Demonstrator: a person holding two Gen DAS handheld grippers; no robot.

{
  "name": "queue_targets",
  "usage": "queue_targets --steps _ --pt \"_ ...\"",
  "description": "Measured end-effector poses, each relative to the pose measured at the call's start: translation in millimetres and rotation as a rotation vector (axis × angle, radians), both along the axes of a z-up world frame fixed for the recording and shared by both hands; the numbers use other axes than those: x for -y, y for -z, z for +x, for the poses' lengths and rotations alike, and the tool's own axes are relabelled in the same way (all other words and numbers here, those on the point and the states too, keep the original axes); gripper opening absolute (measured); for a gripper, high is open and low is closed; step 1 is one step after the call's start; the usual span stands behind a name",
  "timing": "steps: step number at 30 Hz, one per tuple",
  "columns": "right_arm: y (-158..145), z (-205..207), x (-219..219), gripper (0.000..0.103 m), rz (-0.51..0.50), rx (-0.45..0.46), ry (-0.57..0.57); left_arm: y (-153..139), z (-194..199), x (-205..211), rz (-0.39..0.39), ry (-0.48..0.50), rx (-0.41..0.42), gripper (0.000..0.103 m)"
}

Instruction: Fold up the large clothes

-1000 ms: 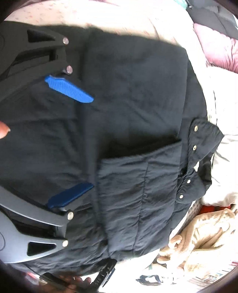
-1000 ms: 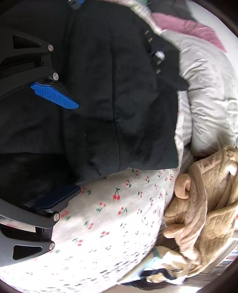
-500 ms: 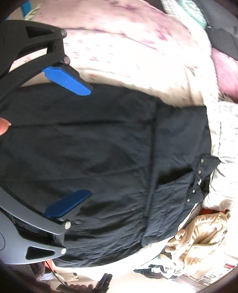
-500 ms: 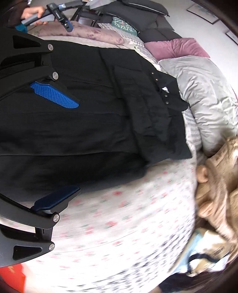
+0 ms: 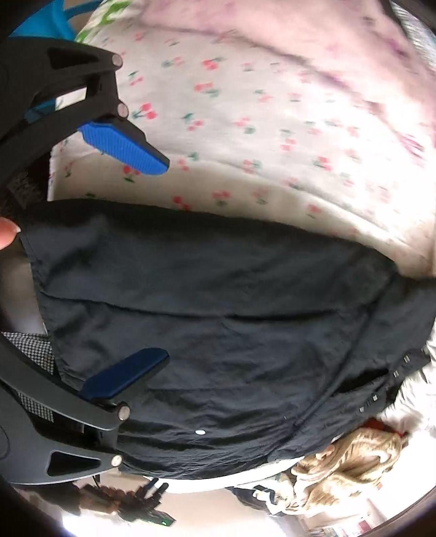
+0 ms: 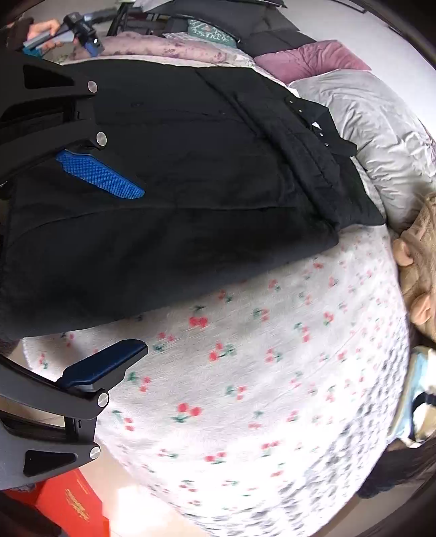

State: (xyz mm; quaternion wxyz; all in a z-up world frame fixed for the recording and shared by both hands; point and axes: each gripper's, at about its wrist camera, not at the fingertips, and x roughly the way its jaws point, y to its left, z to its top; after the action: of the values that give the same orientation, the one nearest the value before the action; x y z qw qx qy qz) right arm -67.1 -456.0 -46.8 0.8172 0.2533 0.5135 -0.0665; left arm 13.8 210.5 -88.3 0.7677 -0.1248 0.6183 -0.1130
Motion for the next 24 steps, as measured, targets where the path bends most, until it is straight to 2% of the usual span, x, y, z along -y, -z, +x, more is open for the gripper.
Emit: queue_targets --steps 5,7,9,12,14,15,17,20,22,24 --pt "16 0 -8 0.087 0.055 -0.049 -0.028 19 -2 5 -0.047 0.017 -0.069 0.102" --pt "26 4 -14 0.087 0.081 -0.094 -0.036 25 -3 6 -0.07 0.017 -0.096 0.102" --pt "33 10 -20 0.086 0.074 -0.123 -0.046 28 -3 10 -0.084 0.027 -0.104 0.101" --pt "33 14 -28 0.076 0.051 -0.129 -0.051 29 -6 13 -0.153 0.041 -0.123 0.092" --pt "29 13 -30 0.057 0.068 -0.105 -0.049 26 -8 16 -0.185 0.06 -0.122 0.083" --pt "25 12 -32 0.051 0.084 -0.079 -0.056 24 -9 18 -0.201 0.072 -0.115 0.079" --pt "13 11 -36 0.033 0.121 -0.007 -0.069 19 -12 21 -0.26 0.093 -0.093 0.062" --pt "-4 10 -37 0.03 0.247 0.139 -0.1 7 -15 26 -0.313 0.134 -0.031 0.056" --pt "-5 10 -36 0.03 0.307 0.16 -0.109 4 -12 29 -0.342 0.145 -0.015 0.056" --pt "2 11 -35 0.033 0.321 0.128 -0.099 6 -10 32 -0.334 0.151 -0.024 0.056"
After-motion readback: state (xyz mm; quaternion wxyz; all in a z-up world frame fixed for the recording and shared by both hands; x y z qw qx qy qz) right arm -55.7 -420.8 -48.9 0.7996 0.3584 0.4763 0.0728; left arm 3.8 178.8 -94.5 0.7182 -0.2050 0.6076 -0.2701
